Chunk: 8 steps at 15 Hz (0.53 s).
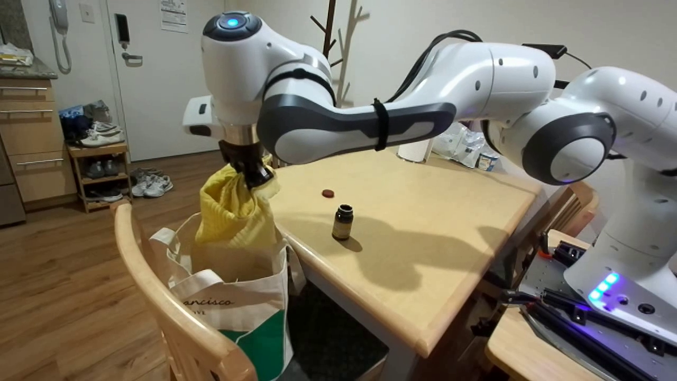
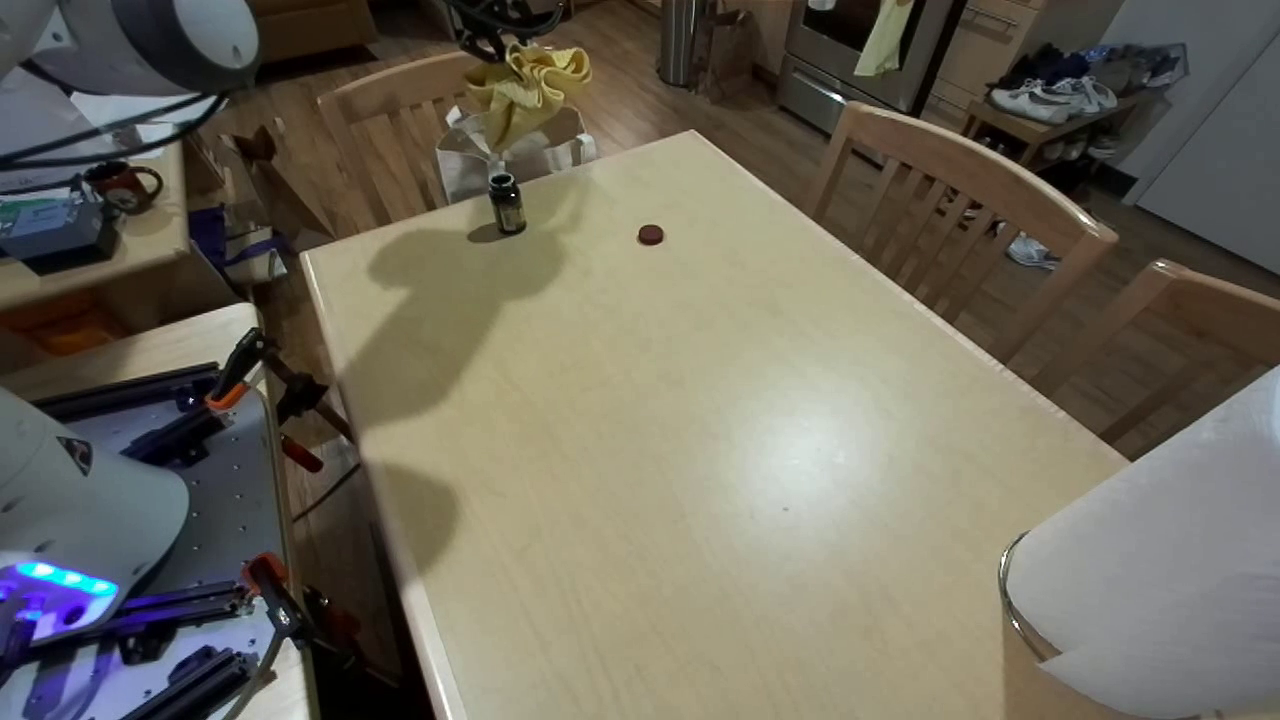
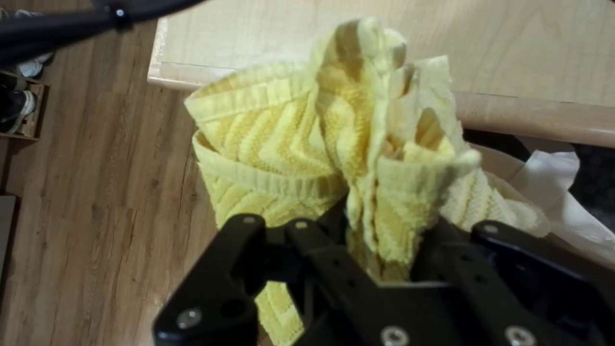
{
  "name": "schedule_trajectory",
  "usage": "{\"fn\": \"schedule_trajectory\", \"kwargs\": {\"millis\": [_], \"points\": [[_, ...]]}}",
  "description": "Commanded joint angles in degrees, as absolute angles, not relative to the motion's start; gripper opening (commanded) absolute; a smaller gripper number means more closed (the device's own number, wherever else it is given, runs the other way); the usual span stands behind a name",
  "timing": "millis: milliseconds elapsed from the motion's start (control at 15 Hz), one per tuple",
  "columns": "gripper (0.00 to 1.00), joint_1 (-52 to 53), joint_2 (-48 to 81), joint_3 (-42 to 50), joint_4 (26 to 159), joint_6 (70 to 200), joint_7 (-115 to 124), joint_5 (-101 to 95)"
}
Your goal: Pick the yellow towel and put it inside the bag
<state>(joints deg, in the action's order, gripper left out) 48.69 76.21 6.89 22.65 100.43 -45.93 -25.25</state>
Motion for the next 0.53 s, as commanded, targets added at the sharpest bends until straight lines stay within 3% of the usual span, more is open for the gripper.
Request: {"fn": "schedule_trajectory", "kwargs": {"millis": [0,67,133,200,333,467], "points": [[0.05,49.0,73.3,6.3,26.1,99.8,-46.6,-24.3],[0.05,48.9,77.3,6.5,19.1,96.8,-47.7,-23.7],[0.05,49.3,73.5,6.3,26.1,99.3,-46.2,-24.2],[0.44,49.4,77.7,6.8,19.3,96.2,-47.2,-23.9],[0.50,49.9,73.8,6.7,26.4,96.9,-45.8,-24.6],[0.63,49.5,77.2,6.5,19.4,92.0,-46.7,-23.4]]}}
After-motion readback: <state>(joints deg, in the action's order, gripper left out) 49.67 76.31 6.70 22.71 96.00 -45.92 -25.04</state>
